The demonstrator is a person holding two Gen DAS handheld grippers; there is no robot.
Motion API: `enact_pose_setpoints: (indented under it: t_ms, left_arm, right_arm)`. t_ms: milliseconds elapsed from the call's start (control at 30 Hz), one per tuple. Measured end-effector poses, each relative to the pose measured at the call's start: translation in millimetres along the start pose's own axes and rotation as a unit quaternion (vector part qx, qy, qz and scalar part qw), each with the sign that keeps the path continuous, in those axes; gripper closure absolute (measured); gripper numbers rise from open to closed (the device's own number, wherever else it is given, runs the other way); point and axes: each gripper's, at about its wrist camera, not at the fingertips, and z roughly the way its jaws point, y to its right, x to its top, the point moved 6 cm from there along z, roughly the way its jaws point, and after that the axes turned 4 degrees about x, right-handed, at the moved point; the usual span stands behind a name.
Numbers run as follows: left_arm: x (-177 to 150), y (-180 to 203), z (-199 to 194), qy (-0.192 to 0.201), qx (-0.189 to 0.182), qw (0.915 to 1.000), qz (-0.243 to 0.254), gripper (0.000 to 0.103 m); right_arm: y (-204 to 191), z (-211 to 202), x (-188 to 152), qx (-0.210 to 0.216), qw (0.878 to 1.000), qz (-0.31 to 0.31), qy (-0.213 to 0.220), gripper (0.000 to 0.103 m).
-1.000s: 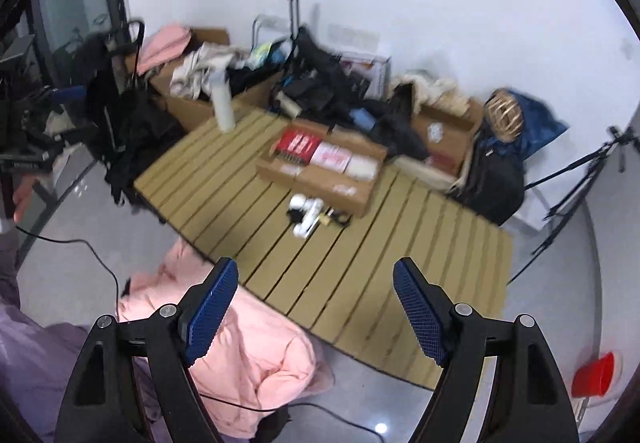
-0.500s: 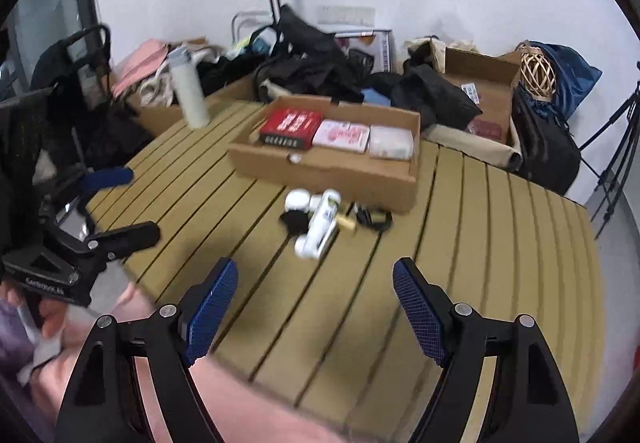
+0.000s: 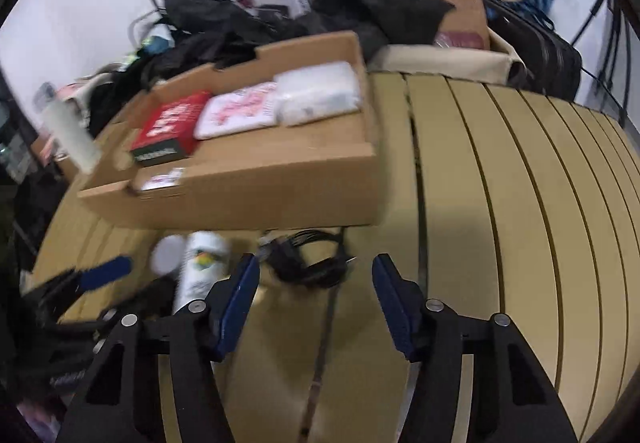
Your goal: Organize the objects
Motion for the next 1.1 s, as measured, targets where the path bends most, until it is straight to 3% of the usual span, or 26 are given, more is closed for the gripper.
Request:
enact_pose_setpoints:
  t_ms: [67, 200, 233, 333, 367, 400, 567, 667, 767, 933, 1100]
  left_arm:
    - [0, 2, 2, 0.008, 0.002, 0.9999, 0.008, 0.032]
    - [-6, 10, 2, -0.001, -0.009, 0.9995, 0.030, 0.069]
    - [-7, 12, 1, -0.005, -0.015, 0.9994, 0.032, 0.071]
    - [-12, 13, -5, -0.002, -0.014, 0.9994, 0.032, 0.074]
    - [-12, 11, -8, 0.000, -0.013, 0.9996, 0.024, 0.075]
    - [-10, 7, -16, 0.005, -0.016, 0.9998, 0.014, 0.075]
    - [13, -10, -90, 0.062, -0.030, 0.9976, -0.009, 0.075]
    - [17, -23, -138, 0.094, -0.022, 0.9950, -0.024, 0.075]
    - [16, -35, -166, 0.099, -0.016, 0.9945, -0.030, 0.075]
    - [50, -56, -166, 0.077, -0.005, 0.9967, -0.028, 0.075]
    - [114, -71, -124, 0.034, -0.004, 0.9993, -0.014, 0.075]
  right_arm:
    - [5, 11, 2, -0.002, 1.000, 0.004, -0.007, 0.049]
    - [12, 23, 2, 0.003, 1.000, 0.023, -0.012, 0.067]
    - [14, 23, 2, -0.012, 1.000, 0.023, -0.011, 0.077]
    - [11, 21, 1, -0.026, 1.000, 0.008, -0.014, 0.080]
    - [10, 20, 0, -0.030, 0.999, 0.006, -0.013, 0.093]
    - [8, 17, -2, -0.028, 1.000, 0.006, -0.010, 0.094]
    - [3, -30, -4, -0.014, 0.999, 0.022, 0.022, 0.095]
    - [-9, -72, -10, 0.019, 0.998, 0.047, 0.045, 0.095]
    - [-32, -110, -18, 0.040, 0.996, 0.043, 0.067, 0.095]
    - [-75, -143, 10, 0.076, 0.993, -0.001, 0.092, 0.095]
    - [-117, -110, 70, 0.097, 0.992, -0.053, 0.067, 0.095]
